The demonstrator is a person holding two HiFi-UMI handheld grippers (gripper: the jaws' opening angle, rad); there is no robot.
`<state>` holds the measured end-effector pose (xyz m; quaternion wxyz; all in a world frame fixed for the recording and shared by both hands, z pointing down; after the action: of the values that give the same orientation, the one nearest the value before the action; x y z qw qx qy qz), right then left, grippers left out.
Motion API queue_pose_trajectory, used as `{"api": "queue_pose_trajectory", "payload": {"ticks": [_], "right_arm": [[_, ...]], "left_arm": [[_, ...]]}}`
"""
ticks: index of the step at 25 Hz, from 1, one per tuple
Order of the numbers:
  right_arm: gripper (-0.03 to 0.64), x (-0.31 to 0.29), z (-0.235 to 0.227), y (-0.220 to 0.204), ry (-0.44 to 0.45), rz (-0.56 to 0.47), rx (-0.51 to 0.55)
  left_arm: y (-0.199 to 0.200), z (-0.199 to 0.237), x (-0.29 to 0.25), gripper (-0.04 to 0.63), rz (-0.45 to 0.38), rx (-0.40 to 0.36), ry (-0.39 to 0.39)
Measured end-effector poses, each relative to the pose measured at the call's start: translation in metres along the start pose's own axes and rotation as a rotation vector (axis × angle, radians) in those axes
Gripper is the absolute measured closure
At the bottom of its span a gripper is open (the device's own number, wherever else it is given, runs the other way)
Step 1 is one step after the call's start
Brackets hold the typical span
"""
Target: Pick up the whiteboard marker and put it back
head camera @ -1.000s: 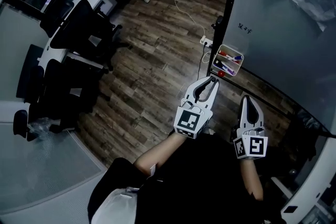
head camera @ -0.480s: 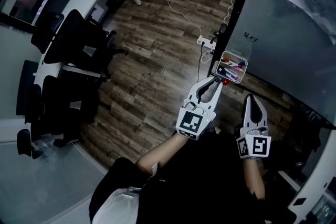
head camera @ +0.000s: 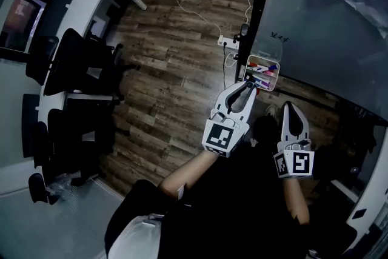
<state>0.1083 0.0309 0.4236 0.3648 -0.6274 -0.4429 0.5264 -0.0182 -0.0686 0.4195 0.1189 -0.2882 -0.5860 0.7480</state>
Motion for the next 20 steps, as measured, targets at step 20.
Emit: {"api": "queue_pose_trajectory", "payload": {"ticks": [20], "right_arm": [[0.605, -0.044, -0.038, 0.013, 0.064, -0.01, -0.019]], "left_arm": [[0.012, 0.008, -0.05, 0.522, 0.02, 0.003, 0.033]]}}
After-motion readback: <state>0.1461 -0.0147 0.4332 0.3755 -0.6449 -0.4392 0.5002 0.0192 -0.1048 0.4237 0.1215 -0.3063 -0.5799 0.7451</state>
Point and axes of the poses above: the fingertips, and each gripper's own axes: x backward along the fingers, z to its left, y out of its top, the point moved 5 cm from there along x, backward along the fingers, and after that the axes turned 12 degrees about z, right-handed, at the moved point
